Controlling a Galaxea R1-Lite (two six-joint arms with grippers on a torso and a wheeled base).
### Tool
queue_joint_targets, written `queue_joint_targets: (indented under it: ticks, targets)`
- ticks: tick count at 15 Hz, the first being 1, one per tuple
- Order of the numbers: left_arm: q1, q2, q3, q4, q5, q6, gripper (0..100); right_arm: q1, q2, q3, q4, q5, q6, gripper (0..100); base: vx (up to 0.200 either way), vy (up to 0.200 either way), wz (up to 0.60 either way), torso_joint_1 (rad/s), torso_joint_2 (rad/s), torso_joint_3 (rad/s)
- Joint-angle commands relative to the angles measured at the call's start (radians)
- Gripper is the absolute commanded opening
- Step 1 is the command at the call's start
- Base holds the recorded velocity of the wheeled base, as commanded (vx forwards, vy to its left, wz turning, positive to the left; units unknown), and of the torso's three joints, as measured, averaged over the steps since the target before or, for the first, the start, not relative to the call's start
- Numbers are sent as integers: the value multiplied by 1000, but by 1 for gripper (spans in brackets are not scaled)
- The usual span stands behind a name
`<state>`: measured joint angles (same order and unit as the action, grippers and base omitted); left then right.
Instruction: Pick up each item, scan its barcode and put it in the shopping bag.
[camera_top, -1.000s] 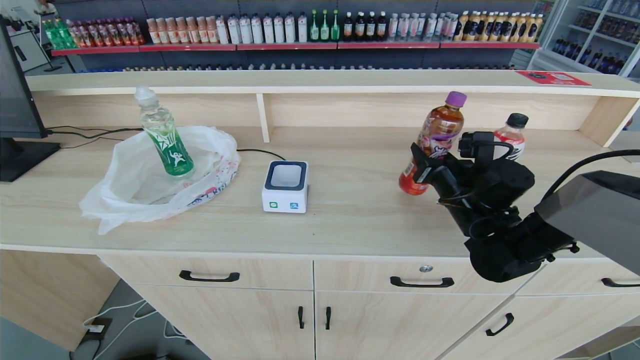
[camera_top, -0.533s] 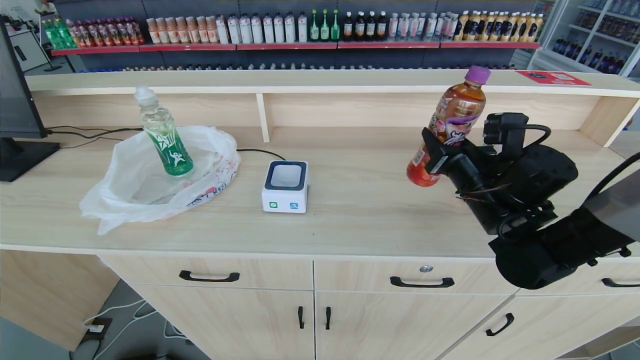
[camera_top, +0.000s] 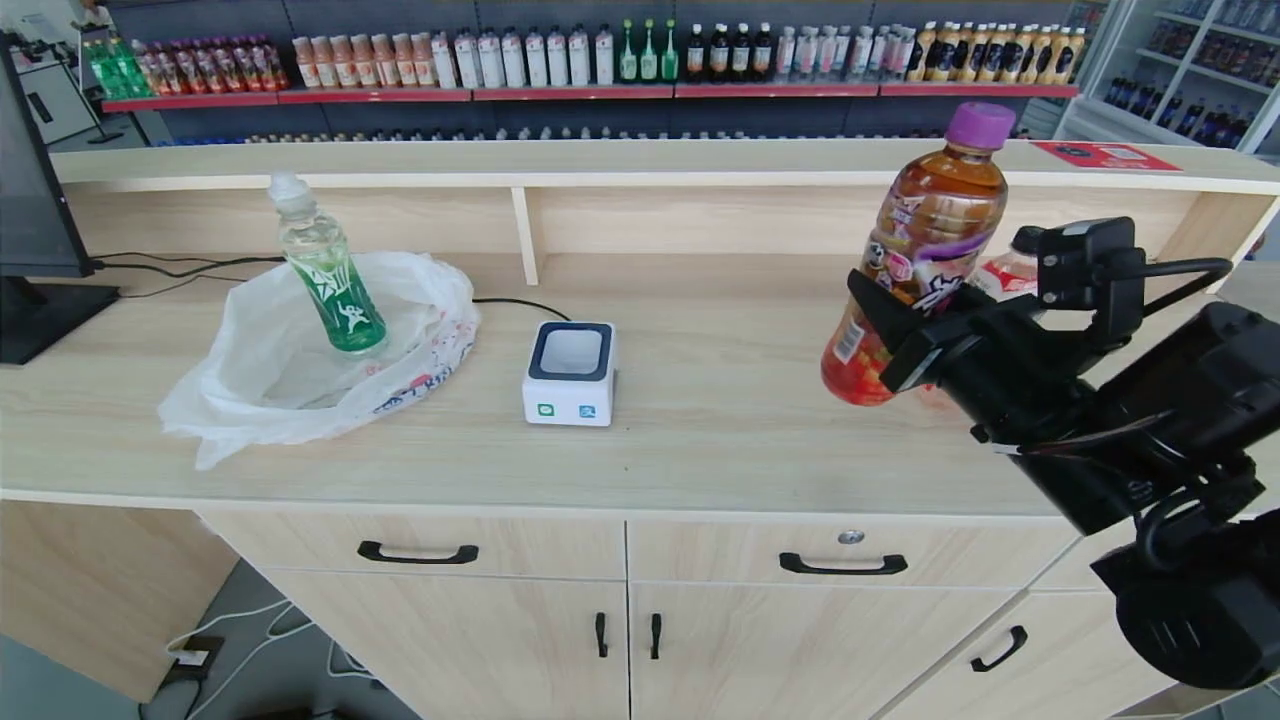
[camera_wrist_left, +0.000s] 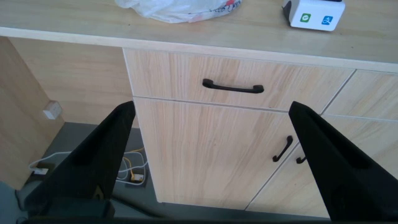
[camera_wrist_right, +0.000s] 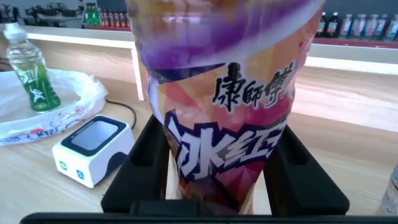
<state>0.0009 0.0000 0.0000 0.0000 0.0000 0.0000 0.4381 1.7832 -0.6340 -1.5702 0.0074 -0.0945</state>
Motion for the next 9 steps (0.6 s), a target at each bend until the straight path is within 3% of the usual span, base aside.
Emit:
queue_joint_targets:
  ticks: [1,9]
  targets:
    - [-1,2,0,0,0,0,100,103,-59,50,-1,-1,-2,0,0,0,0,0,0,0]
    - [-1,0,0,0,0,0,100,145,-137,146,-1,48,150,0,0,0,0,0,0,0]
